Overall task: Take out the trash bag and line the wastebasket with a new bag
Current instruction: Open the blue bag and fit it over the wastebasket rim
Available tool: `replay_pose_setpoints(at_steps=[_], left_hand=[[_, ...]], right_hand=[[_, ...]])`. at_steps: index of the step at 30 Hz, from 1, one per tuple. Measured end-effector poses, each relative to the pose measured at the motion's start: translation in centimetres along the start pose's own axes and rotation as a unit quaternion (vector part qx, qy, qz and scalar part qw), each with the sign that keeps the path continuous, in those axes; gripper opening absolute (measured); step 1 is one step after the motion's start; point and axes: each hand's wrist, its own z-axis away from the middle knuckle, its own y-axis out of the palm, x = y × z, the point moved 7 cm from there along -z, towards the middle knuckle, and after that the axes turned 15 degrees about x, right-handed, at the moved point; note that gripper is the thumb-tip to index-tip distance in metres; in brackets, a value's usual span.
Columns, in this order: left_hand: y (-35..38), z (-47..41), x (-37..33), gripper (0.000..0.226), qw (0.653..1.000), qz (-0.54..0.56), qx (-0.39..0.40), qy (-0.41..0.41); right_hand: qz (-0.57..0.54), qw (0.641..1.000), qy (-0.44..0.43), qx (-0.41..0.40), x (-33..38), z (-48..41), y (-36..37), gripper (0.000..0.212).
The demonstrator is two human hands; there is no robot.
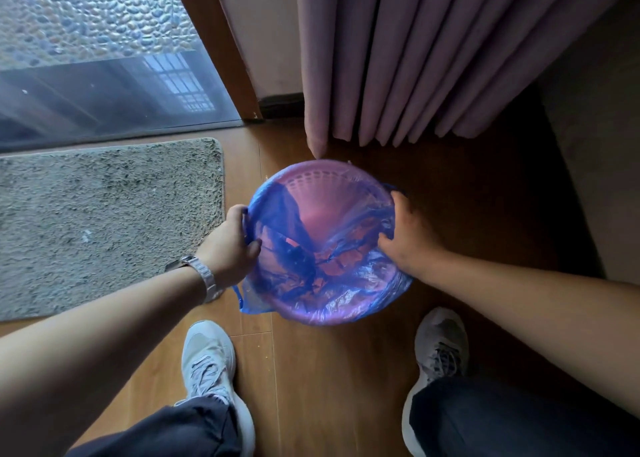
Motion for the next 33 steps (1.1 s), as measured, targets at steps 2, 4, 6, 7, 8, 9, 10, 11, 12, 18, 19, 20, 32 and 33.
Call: replay_pose_setpoints(at_steps=[2, 4, 6, 7, 8, 9, 10, 11, 12, 18, 19, 20, 32, 33], left_hand=[[0.4, -0.5, -0.1, 0.049, 0.999, 0.046, -0.005, 0.015], [0.6, -1.3, -0.2, 0.048, 0.995, 0.102, -0.019, 0.015], [0.6, -2.3, -0.2, 0.049, 0.988, 0.149, -0.030, 0.013], [0.6, -2.8, -0.3, 0.050, 0.985, 0.167, -0.030, 0.016], [0.6, -3.3, -0.3, 0.052, 0.983, 0.179, -0.029, 0.021], [0.5, -3.8, -0.4, 0.054, 0.982, 0.185, -0.030, 0.024], [0.3, -4.2, -0.4, 0.055, 0.982, 0.185, -0.034, 0.029], [0.1, -4.4, -0.4, 0.056, 0.983, 0.175, -0.039, 0.035], [-0.1, -4.6, -0.5, 0.057, 0.985, 0.162, -0.040, 0.041], [-0.7, -3.4, 0.0, 0.052, 0.973, 0.225, -0.012, 0.041], [-0.5, -3.0, 0.4, 0.045, 0.975, 0.220, -0.008, 0.032], [-0.2, -2.7, 0.7, 0.039, 0.978, 0.206, -0.001, 0.022], [0.8, -2.4, 0.6, 0.026, 0.983, 0.182, -0.015, -0.025], [0.8, -2.5, 0.6, 0.025, 0.983, 0.181, -0.018, -0.026]], right_hand=[[-0.053, 0.998, 0.016, 0.012, -1.0, -0.3, 0.3, 0.062], [-0.108, 0.994, 0.030, 0.005, -1.8, -0.5, 0.3, 0.043], [-0.145, 0.989, 0.039, -0.006, -2.4, -0.6, 0.5, 0.034], [-0.159, 0.986, 0.041, -0.011, -2.7, -0.7, 0.7, 0.033], [-0.170, 0.984, 0.044, -0.016, -2.9, -0.7, 0.9, 0.031], [-0.180, 0.982, 0.046, -0.021, -3.1, -0.9, 1.0, 0.029], [-0.188, 0.981, 0.049, -0.023, -3.3, -1.0, 1.0, 0.026], [-0.195, 0.979, 0.051, -0.023, -3.5, -1.3, 0.9, 0.023], [-0.199, 0.978, 0.055, -0.022, -3.6, -1.5, 0.9, 0.019], [-0.256, 0.963, 0.064, -0.050, -3.3, -1.9, 0.8, 0.010], [-0.261, 0.961, 0.060, -0.062, -3.1, -1.9, 0.4, 0.009], [-0.263, 0.961, 0.056, -0.070, -2.9, -1.9, 0.0, 0.009], [-0.285, 0.958, -0.001, -0.027, -2.7, -0.6, 0.8, 0.030], [-0.289, 0.957, 0.001, -0.024, -2.9, -0.5, 1.2, 0.031]])
